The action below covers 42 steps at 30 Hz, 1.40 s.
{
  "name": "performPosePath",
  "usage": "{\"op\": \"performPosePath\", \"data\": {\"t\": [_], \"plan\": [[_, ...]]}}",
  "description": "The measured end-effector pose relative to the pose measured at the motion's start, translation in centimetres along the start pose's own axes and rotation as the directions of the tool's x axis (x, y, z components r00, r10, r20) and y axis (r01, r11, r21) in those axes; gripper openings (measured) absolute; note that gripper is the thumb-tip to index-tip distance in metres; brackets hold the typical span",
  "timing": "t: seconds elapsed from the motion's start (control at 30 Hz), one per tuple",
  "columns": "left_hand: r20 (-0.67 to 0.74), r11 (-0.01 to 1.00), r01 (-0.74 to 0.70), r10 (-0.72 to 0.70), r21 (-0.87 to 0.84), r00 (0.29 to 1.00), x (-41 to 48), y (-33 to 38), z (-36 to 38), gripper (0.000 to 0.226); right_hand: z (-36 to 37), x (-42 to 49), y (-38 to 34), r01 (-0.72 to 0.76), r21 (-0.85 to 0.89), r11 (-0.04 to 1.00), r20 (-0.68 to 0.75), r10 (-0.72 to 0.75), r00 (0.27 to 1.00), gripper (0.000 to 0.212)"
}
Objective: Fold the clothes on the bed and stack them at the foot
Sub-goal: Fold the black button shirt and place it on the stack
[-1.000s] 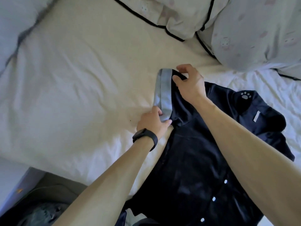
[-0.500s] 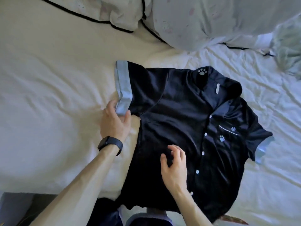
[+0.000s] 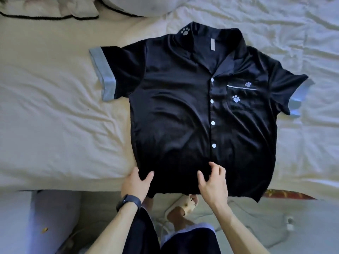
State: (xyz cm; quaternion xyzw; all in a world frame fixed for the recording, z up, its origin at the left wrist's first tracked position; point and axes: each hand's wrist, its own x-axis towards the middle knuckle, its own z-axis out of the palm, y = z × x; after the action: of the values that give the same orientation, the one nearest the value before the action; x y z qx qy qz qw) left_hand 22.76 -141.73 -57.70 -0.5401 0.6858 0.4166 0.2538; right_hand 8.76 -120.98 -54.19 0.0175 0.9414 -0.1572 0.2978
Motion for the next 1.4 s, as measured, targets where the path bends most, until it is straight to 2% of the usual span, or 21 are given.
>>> {"op": "performPosePath", "data": {"t": [0.1,0.2,0.3,0.37,0.43,0.5,0.53,0.6,0.63,0.7,0.77,0.87,0.97,1.03,1.13,1.27,1.33,1.4], "plan": [[0.033,0.999,0.046,-0.046,-0.020,0.998,-1.4,-2.2,1.0,0.060,0.7,-0.4,1.2,-0.052,0.129,0.990,-0.045,0.058,0.997,0.050],[-0.046,0.999,0.044,-0.045,-0.028,0.998,-2.7,-3.8,1.0,0.042,1.3,-1.2,2.6,0.037,0.179,0.983,-0.072,-0.025,0.997,0.049],[-0.094,0.997,0.068,-0.070,-0.027,0.993,-3.4,-5.4,0.7,0.052,1.8,-2.5,4.6,0.226,0.183,0.957,-0.066,-0.217,0.974,0.054],[-0.140,0.997,0.072,-0.071,0.004,0.988,-3.5,-6.3,0.3,0.044,2.0,-3.3,6.1,0.309,0.158,0.938,-0.061,-0.303,0.951,0.054],[-0.192,0.996,0.084,-0.077,0.030,0.978,-3.8,-6.4,0.2,0.037,2.2,-4.1,7.8,0.310,0.157,0.938,-0.040,-0.308,0.951,0.055],[-0.263,0.992,0.106,-0.086,0.061,0.961,-4.3,-5.3,0.5,0.049,2.1,-4.7,9.5,0.291,0.155,0.944,-0.051,-0.286,0.957,0.054],[-0.329,0.989,0.093,-0.052,0.111,0.943,-4.6,-4.6,1.0,0.059,2.0,-4.7,10.3,0.289,0.130,0.948,-0.079,-0.281,0.957,0.053],[-0.430,0.953,-0.050,0.182,0.300,0.884,-5.5,-2.5,2.3,0.072,1.4,-4.4,11.5,0.302,0.049,0.952,-0.157,-0.291,0.944,0.052],[-0.415,0.896,-0.170,0.348,0.409,0.840,-5.6,-1.3,3.2,0.075,1.1,-3.9,11.9,0.309,0.004,0.951,-0.204,-0.302,0.931,0.053],[-0.271,0.729,-0.369,0.597,0.576,0.755,-5.2,1.8,5.2,0.081,0.3,-2.3,12.1,0.328,-0.088,0.940,-0.284,-0.340,0.897,0.056],[-0.087,0.569,-0.462,0.688,0.680,0.720,-3.7,4.9,7.2,0.086,-0.6,0.0,11.7,0.344,-0.163,0.925,-0.303,-0.379,0.874,0.061],[0.084,0.387,-0.452,0.678,0.804,0.731,-0.8,6.8,8.8,0.084,-2.0,3.4,11.4,0.330,-0.290,0.898,-0.137,-0.380,0.915,0.068],[0.076,0.360,-0.385,0.639,0.850,0.766,0.1,5.3,7.9,0.083,-2.6,4.8,12.3,0.372,-0.435,0.820,0.094,-0.370,0.924,0.069],[0.076,0.334,-0.358,0.630,0.872,0.773,-0.6,3.9,7.2,0.082,-2.8,4.2,12.8,0.391,-0.463,0.796,0.136,-0.372,0.918,0.071],[0.042,0.316,-0.273,0.580,0.909,0.813,-1.8,2.5,5.7,0.083,-3.2,2.7,12.9,0.439,-0.459,0.772,0.114,-0.439,0.891,0.067],[-0.038,0.328,-0.102,0.393,0.939,0.919,-3.8,4.3,5.3,0.081,-4.7,2.4,12.3,0.499,-0.326,0.803,0.009,-0.525,0.851,0.062],[-0.065,0.415,-0.124,0.413,0.901,0.908,-5.0,6.7,6.1,0.074,-5.3,3.0,11.6,0.503,-0.295,0.813,-0.063,-0.542,0.838,0.066],[-0.035,0.470,-0.270,0.545,0.840,0.838,-5.6,9.8,7.0,0.069,-5.8,4.1,10.9,0.501,-0.309,0.808,-0.080,-0.547,0.833,0.072]]}}
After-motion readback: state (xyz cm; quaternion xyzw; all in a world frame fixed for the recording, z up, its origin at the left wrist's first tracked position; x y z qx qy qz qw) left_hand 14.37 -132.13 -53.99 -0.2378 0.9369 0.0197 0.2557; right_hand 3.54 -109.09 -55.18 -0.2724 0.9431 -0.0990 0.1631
